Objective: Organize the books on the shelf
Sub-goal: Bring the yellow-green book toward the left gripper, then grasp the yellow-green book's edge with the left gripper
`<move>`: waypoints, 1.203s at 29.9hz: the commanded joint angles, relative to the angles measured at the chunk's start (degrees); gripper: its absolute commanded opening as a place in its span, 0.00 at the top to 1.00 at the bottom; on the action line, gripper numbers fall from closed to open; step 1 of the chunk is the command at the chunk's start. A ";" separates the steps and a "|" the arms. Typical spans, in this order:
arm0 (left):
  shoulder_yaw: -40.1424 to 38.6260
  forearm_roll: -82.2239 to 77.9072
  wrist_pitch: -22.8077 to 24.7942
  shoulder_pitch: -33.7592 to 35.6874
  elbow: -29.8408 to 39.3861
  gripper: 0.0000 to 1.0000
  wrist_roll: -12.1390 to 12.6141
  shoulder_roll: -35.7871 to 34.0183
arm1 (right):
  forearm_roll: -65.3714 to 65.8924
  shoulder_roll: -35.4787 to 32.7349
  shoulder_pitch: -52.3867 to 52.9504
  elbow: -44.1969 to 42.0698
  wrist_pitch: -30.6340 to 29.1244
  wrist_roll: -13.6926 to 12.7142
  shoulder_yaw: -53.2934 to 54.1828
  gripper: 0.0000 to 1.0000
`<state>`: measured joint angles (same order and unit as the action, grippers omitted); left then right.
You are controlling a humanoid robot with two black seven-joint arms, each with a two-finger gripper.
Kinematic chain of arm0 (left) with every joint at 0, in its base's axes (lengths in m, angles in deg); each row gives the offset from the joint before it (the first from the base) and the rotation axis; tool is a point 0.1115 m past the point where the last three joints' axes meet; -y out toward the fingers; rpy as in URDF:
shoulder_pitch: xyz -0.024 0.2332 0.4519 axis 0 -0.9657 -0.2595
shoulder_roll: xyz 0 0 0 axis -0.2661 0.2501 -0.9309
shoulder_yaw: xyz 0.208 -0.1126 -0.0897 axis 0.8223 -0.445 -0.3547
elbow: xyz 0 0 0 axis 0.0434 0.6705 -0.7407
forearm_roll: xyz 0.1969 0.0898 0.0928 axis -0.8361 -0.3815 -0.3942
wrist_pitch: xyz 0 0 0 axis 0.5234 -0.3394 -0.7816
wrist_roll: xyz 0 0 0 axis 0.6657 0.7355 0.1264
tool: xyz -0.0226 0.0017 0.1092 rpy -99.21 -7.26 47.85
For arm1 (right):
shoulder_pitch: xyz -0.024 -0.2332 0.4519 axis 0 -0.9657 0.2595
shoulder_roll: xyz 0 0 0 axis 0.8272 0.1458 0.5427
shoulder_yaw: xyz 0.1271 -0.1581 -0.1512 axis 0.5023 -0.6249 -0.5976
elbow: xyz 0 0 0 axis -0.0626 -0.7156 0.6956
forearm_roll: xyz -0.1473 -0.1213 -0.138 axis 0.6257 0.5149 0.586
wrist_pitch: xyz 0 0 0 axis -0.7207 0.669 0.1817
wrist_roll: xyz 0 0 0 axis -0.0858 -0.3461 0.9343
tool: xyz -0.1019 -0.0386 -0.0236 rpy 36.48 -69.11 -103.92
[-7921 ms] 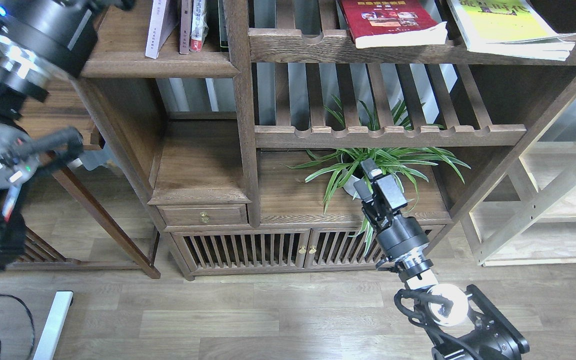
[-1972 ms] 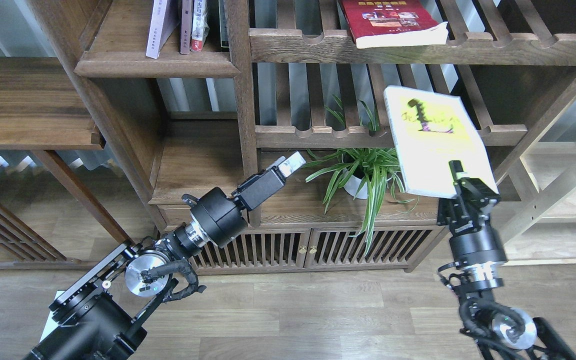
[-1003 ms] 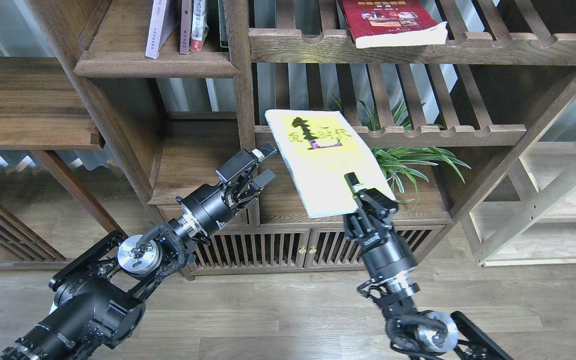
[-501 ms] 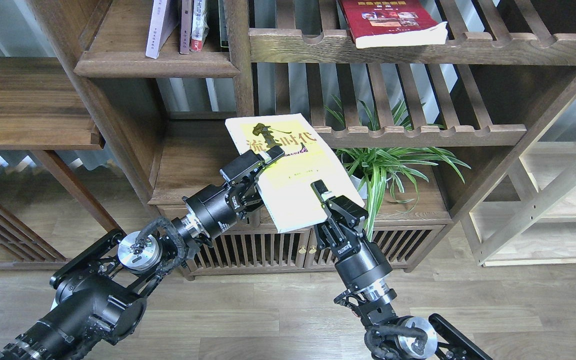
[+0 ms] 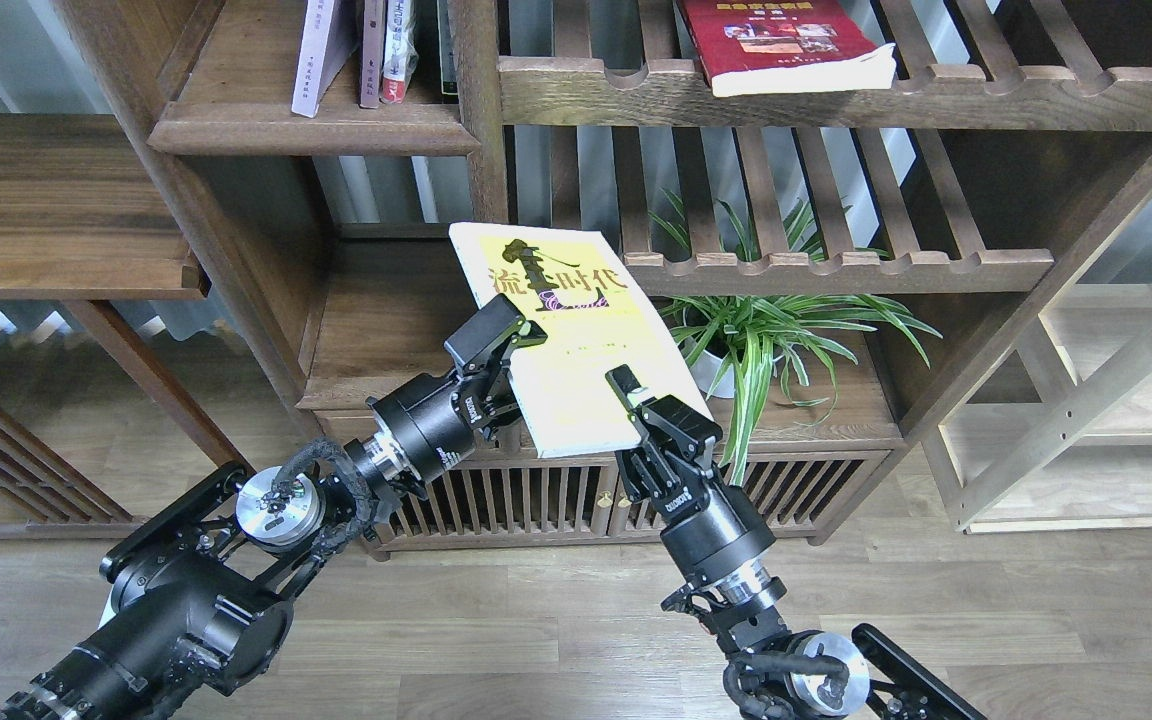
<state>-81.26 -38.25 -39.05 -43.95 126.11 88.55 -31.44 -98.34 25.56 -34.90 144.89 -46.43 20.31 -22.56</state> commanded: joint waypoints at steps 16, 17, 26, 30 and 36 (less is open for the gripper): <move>-1.27 0.37 3.63 -2.05 2.15 0.87 -0.09 -0.01 | -0.13 -0.33 2.12 -1.06 0.03 0.20 0.46 0.96; -1.27 0.37 3.72 -2.05 2.15 0.88 -0.09 -0.01 | -0.13 -0.33 2.29 -1.06 0.03 0.20 0.46 0.96; -1.45 0.63 4.56 -2.22 2.85 0.97 -0.09 -0.01 | -0.13 -0.41 3.00 -1.23 0.03 0.29 0.46 0.96; -1.45 0.63 4.56 -2.22 3.38 0.99 -0.09 -0.01 | -0.13 -0.50 2.91 -1.23 0.03 0.29 0.55 0.95; -1.62 0.63 4.56 -2.22 3.47 1.00 -0.18 -0.01 | 0.22 -0.59 3.79 -1.41 0.03 0.11 0.37 0.67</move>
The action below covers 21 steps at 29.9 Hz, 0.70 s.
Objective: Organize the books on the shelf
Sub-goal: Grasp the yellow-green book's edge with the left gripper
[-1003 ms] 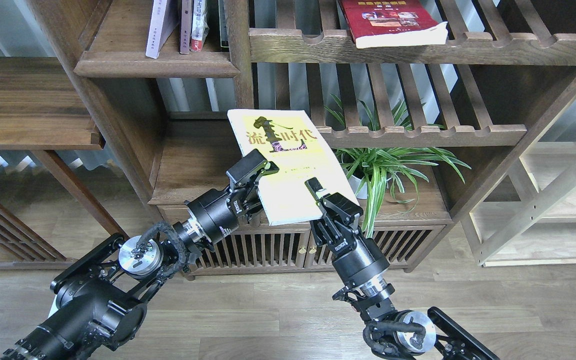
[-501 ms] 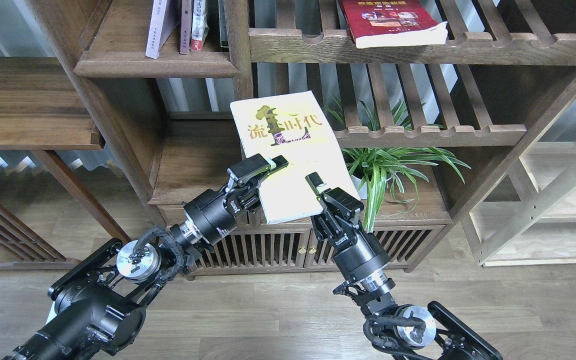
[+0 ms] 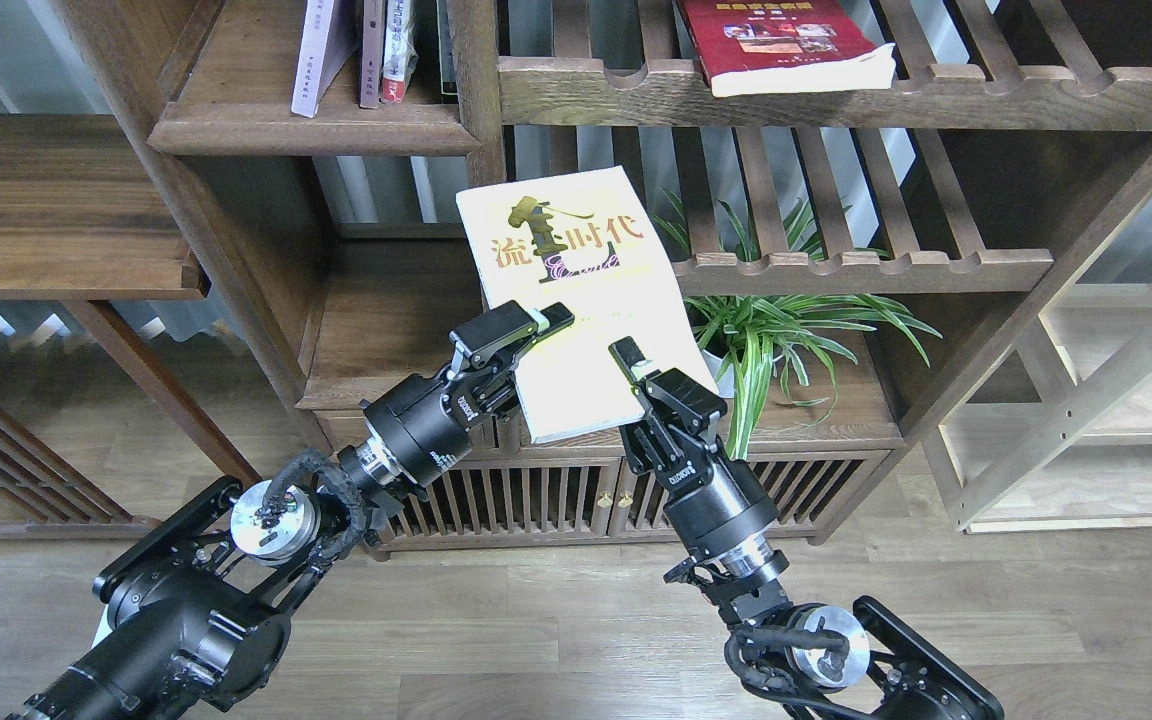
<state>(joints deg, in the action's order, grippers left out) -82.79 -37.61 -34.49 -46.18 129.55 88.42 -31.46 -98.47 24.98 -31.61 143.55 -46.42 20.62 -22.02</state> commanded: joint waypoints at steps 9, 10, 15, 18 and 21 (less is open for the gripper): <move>-0.09 -0.10 0.00 0.09 -0.06 1.00 -0.32 -0.25 | 1.22 -0.62 1.11 -0.50 0.02 -0.37 0.01 0.30; -0.18 -0.19 0.00 0.09 -0.06 1.00 -0.32 -0.34 | 1.66 -0.71 1.54 -0.77 0.02 -0.37 0.01 0.27; -0.18 -0.63 0.00 0.18 0.03 1.00 -0.50 -1.30 | 2.98 -0.71 1.72 -1.73 0.02 -0.37 3.52 0.21; -0.18 -1.07 0.00 0.09 -0.06 1.00 -0.59 -2.18 | 3.07 -0.89 1.72 -2.61 0.02 -0.37 5.45 0.19; 0.00 -1.51 0.00 0.18 0.20 0.99 -0.59 -2.97 | 3.16 -1.06 1.72 -4.01 0.02 -0.29 7.74 0.17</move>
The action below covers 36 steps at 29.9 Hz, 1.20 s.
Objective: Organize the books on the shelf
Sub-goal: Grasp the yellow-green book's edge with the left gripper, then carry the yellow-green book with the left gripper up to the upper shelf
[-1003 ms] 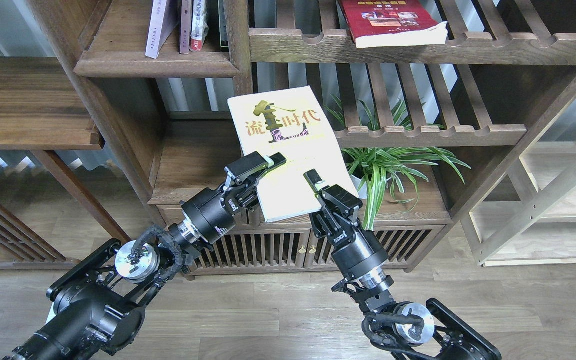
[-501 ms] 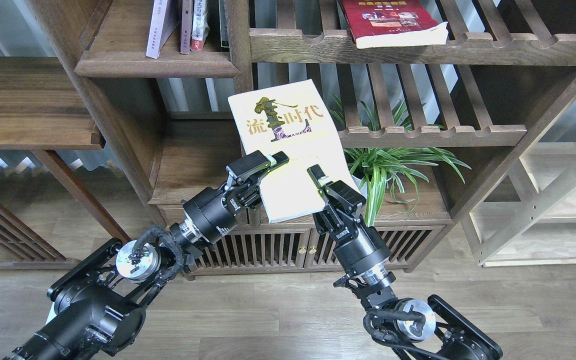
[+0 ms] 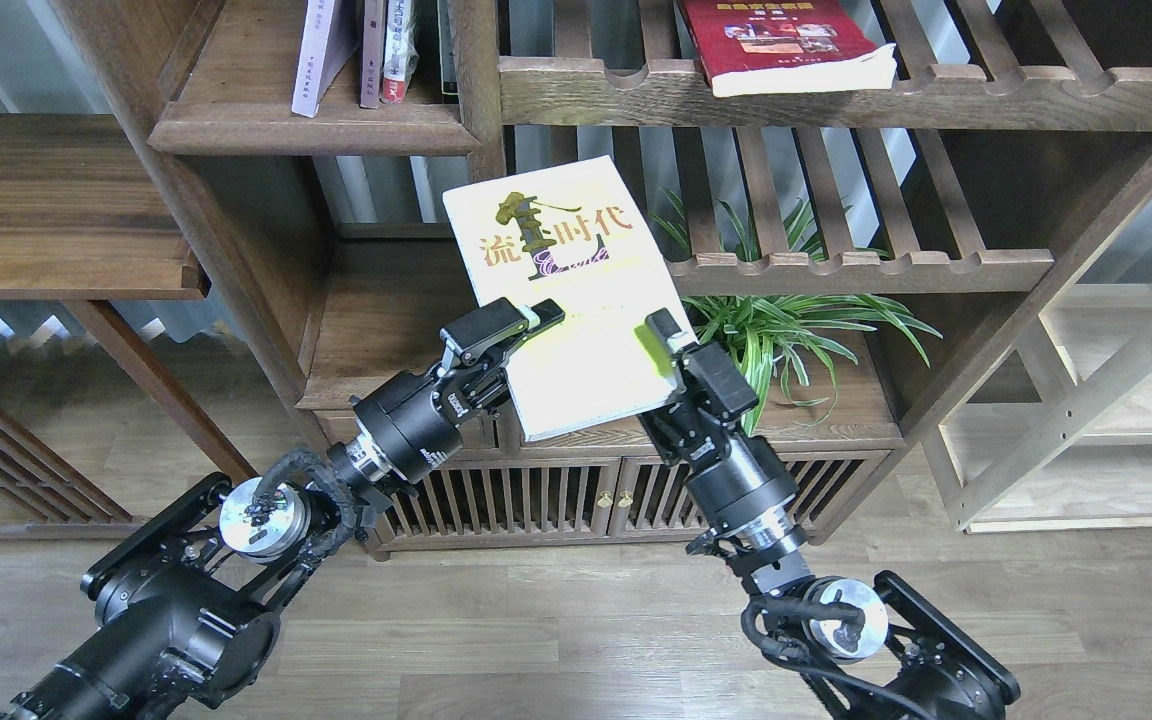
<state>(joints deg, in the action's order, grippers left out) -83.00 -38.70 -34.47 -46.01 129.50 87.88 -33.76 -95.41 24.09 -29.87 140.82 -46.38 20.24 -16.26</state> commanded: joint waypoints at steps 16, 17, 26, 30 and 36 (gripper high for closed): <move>-1.02 -12.98 -0.02 -2.54 15.89 0.99 -0.66 -12.36 | 0.63 -4.04 1.39 -17.72 -0.02 0.10 8.83 0.05; -1.54 -14.55 -0.02 -2.89 17.29 0.99 -0.75 -13.68 | 0.63 -4.30 1.83 -18.86 -0.02 0.19 8.83 0.05; -11.47 -27.03 -0.02 -7.81 32.32 0.98 -1.63 -20.98 | 1.94 -4.74 4.73 -20.37 -0.02 0.10 8.40 0.05; -18.32 -33.10 -0.02 -9.48 37.42 0.98 -1.37 -21.42 | 3.87 -4.66 5.52 -20.89 -0.02 0.10 7.87 0.06; -27.29 -40.40 -0.02 -11.16 39.98 0.99 -0.23 -21.42 | 7.92 -4.39 5.53 -21.25 -0.02 0.10 7.69 0.06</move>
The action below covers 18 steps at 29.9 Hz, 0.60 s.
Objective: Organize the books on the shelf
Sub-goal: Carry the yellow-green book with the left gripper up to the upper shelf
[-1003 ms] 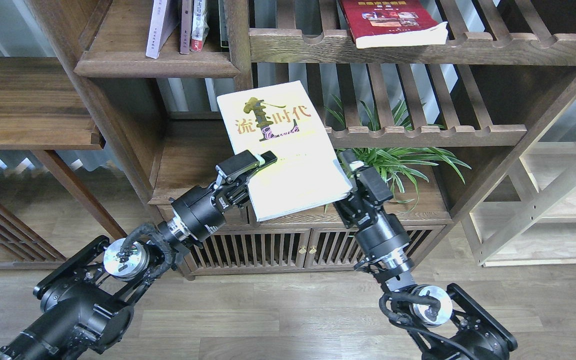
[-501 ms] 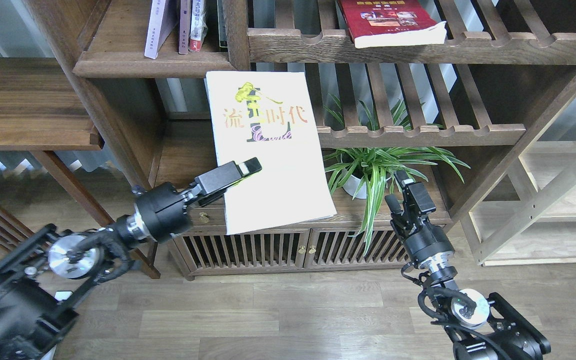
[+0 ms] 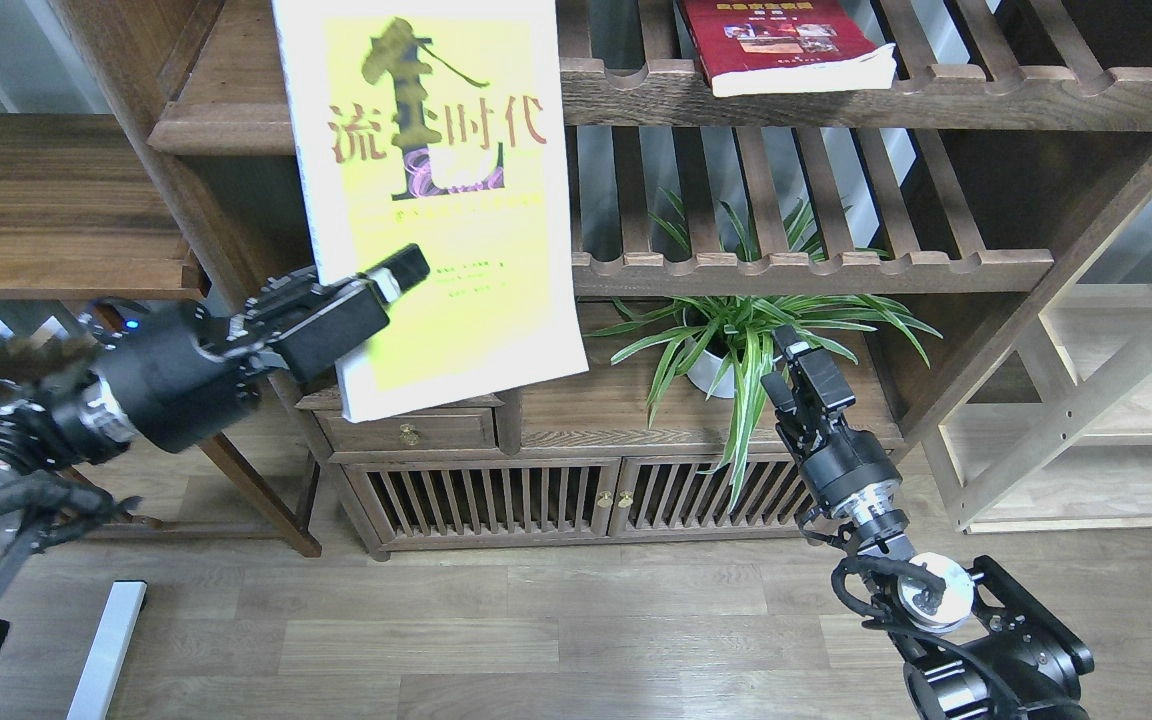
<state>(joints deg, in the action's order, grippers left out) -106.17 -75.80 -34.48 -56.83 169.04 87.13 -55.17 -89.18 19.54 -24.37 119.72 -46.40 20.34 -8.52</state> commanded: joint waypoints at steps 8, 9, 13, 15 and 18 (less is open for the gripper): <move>-16.16 -6.12 -0.01 -3.23 0.44 1.00 1.93 0.08 | 3.19 0.07 0.02 -0.31 0.00 0.00 -0.83 0.06; -17.22 -6.12 -0.01 -3.50 0.44 1.00 2.08 0.08 | 3.19 -0.02 0.02 -0.49 0.00 0.00 -1.27 0.06; -21.79 -6.12 -0.01 -4.03 0.44 1.00 2.08 0.25 | 3.28 -0.02 0.02 -0.93 0.00 0.00 -2.68 0.06; -24.25 -6.12 -0.01 -4.03 0.44 1.00 2.08 0.34 | 3.28 -0.02 0.02 -1.02 0.00 0.00 -3.73 0.06; -28.64 -6.03 -0.01 -4.03 0.44 0.99 2.08 0.60 | 3.28 0.07 0.11 -1.28 0.00 0.00 -4.96 0.06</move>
<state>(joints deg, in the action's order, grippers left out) -130.80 -81.92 -34.48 -60.83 169.49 89.20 -54.81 -85.92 19.54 -24.28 118.67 -46.40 20.34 -12.36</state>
